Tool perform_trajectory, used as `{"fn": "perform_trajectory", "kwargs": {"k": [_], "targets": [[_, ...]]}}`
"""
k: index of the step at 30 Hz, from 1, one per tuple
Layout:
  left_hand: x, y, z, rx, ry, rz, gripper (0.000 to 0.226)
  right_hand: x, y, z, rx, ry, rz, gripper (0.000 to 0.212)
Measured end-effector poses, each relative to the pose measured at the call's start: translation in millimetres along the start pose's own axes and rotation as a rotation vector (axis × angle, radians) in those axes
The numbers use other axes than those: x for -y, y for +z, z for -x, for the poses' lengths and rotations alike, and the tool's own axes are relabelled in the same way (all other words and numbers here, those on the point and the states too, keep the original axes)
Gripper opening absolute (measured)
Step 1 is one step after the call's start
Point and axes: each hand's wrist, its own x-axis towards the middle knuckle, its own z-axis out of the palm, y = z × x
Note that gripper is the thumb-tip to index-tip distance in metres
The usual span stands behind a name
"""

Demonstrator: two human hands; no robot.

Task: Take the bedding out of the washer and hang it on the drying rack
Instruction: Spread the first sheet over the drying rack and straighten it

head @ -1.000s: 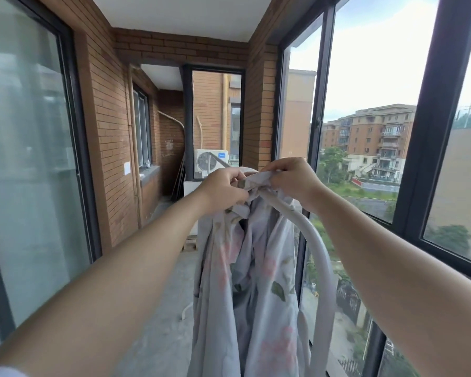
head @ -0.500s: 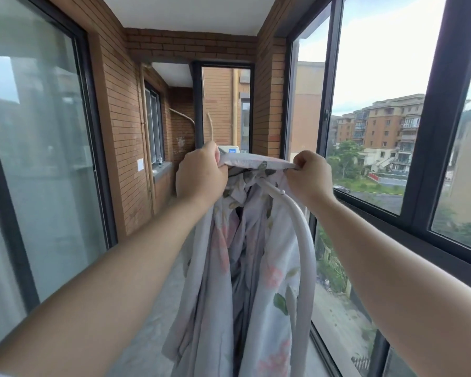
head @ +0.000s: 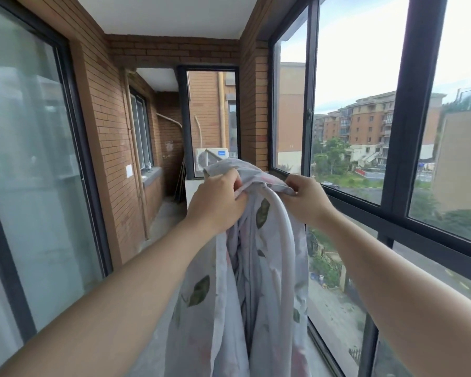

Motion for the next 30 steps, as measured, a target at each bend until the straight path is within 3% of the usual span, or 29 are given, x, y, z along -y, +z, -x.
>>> {"fn": "perform_trajectory", "kwargs": {"k": [3, 8, 12, 16, 21, 23, 26, 30], "targets": [[-5, -7, 2, -0.004, -0.016, 0.001, 0.008, 1, -5, 6, -0.064, 0.001, 0.029, 0.036], [-24, -30, 4, -0.099, 0.045, -0.02, 0.021, 14, -14, 15, -0.216, 0.003, 0.105, 0.039], [-41, -44, 2, -0.167, 0.026, 0.101, 0.02, 27, -21, 17, -0.284, 0.01, 0.063, 0.041], [-54, -45, 20, -0.124, 0.073, 0.116, 0.018, 27, -30, 34, -0.313, 0.039, 0.045, 0.046], [-50, -27, 53, 0.066, 0.09, 0.104, 0.016, 18, -32, 62, -0.222, 0.119, 0.121, 0.042], [-48, -22, 61, 0.143, 0.084, 0.157, 0.01, 19, -29, 74, -0.112, 0.156, 0.189, 0.046], [-50, -23, 65, 0.123, 0.076, 0.208, 0.012, 27, -22, 89, 0.12, 0.242, 0.284, 0.052], [-55, -26, 70, 0.119, 0.054, 0.271, 0.009, 37, -18, 100, 0.283, 0.334, 0.313, 0.034]]}}
